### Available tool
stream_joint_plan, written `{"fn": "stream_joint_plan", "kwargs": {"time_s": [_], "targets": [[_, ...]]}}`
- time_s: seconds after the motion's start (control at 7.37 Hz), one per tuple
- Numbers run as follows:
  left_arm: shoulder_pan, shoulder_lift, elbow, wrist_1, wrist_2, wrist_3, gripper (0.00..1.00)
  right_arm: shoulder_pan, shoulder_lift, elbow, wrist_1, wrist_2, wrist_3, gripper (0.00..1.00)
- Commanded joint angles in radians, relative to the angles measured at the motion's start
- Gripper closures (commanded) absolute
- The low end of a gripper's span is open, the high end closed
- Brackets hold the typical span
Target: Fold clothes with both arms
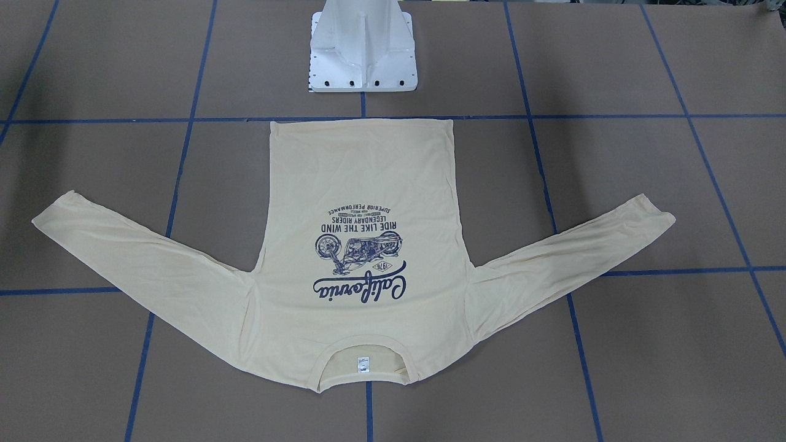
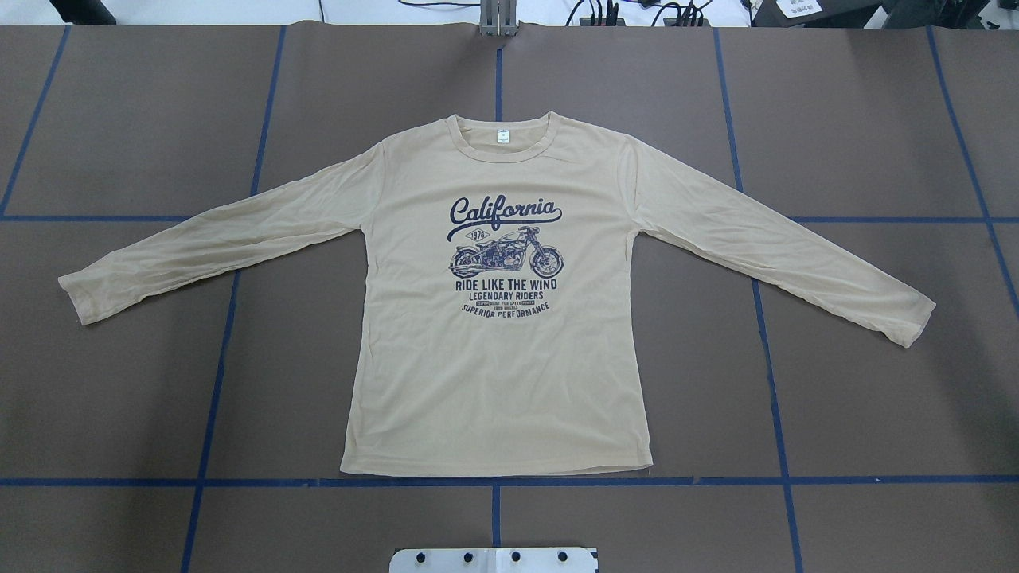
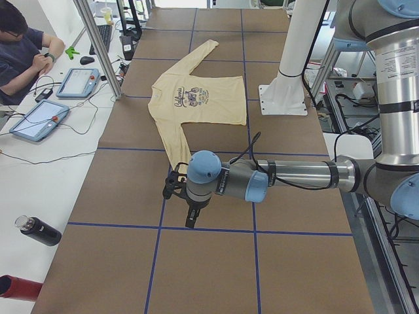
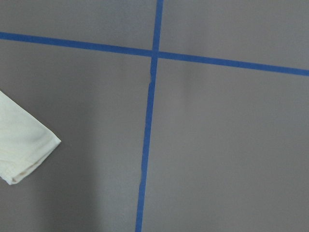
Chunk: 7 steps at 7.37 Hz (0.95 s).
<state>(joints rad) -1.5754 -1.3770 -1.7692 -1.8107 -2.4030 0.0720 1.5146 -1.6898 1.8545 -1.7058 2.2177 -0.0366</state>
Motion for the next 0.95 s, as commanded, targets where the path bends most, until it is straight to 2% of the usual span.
{"fn": "stream_joint_plan", "kwargs": {"time_s": [0.0,0.14,0.41,0.54,0.81], "targets": [[0.0,-0.007,0.002,-0.065,0.007,-0.003,0.0,-0.008,0.054,0.029,0.0,0.002,-0.002,0.0],[0.0,-0.01,-0.019,-0.07,0.002,-0.003,0.0,-0.01,0.064,0.031,0.015,0.002,-0.002,0.0],[-0.003,-0.054,-0.05,-0.094,0.001,-0.017,0.0,-0.016,0.104,0.026,0.241,-0.001,0.012,0.0],[-0.003,-0.077,-0.056,-0.104,0.004,-0.014,0.0,-0.016,0.102,0.022,0.299,-0.003,0.014,0.0],[-0.006,-0.17,-0.029,-0.227,0.019,-0.015,0.0,-0.014,0.107,0.018,0.308,0.011,0.049,0.0]]}}
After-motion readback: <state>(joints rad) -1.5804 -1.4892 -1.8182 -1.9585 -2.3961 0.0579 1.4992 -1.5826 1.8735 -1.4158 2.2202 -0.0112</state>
